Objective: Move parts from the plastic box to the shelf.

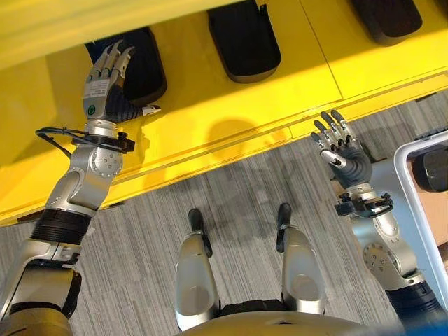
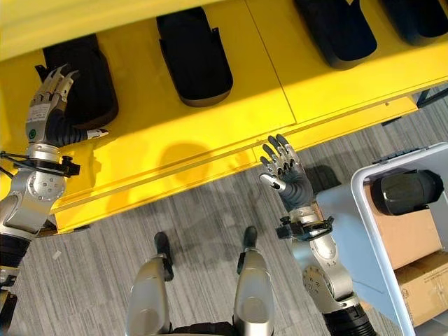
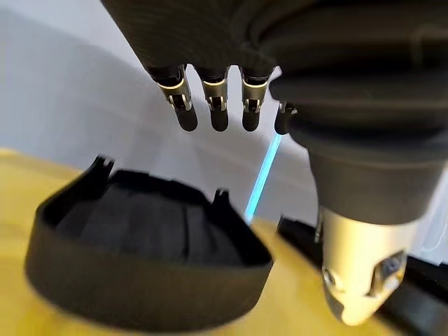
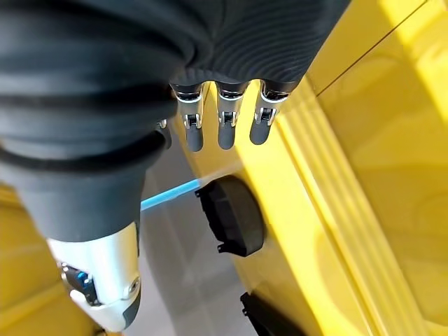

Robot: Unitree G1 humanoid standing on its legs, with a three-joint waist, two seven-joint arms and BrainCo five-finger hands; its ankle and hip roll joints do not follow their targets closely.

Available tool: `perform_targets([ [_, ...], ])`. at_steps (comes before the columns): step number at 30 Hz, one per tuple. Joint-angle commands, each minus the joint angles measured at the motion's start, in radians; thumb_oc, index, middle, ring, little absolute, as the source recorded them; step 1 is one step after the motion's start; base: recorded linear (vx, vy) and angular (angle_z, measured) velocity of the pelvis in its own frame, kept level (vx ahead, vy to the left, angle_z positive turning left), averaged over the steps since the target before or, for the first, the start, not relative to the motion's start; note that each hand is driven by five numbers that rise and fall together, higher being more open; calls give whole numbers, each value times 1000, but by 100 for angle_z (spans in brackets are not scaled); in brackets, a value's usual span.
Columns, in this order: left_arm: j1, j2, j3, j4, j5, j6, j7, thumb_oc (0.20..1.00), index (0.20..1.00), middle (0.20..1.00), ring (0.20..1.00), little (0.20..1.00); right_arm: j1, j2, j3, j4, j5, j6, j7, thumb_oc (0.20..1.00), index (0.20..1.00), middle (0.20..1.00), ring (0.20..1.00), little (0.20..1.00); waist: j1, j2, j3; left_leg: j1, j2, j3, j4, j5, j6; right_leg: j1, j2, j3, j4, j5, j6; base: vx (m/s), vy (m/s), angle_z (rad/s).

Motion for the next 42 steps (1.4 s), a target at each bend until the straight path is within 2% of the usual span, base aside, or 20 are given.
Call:
perform_targets([
  [1, -81, 52, 4, 21, -46, -2, -8, 1000, 1000, 1000, 1000, 1000, 14, -21, -59, -91, 1, -30, 21, 1000, 1000, 1000, 1000, 1000, -4, -30, -44, 8, 9, -13, 30, -24, 12, 7, -34, -49, 22, -18, -1, 0, 0, 0],
  [16, -182, 47, -75, 114, -164, 16, -103, 1000, 1000, 1000, 1000, 1000, 51, -12, -75, -104, -6, -7, 30, 1000, 1000, 1000, 1000, 1000, -11, -28, -36, -4, 8, -22, 35, -21, 12, 3, -33, -54, 26, -21, 1, 0, 0, 0],
  [35, -337, 63, -235, 287, -124, 71, -205, 1000, 1000, 1000, 1000, 1000, 60, -9, -54, -106, 12, 7, 56, 1000, 1000, 1000, 1000, 1000, -11, -28, -26, -23, 1, -31, 34, -19, 15, -9, -40, -55, 38, -22, 3, 0, 0, 0],
  [42, -315, 78, -228, 256, -112, 73, -240, 1000, 1000, 1000, 1000, 1000, 51, -9, -59, -112, 10, 4, 63, 1000, 1000, 1000, 1000, 1000, -2, -23, -23, -24, -1, -36, 34, -19, 16, -7, -44, -59, 46, -27, 2, 0, 0, 0],
])
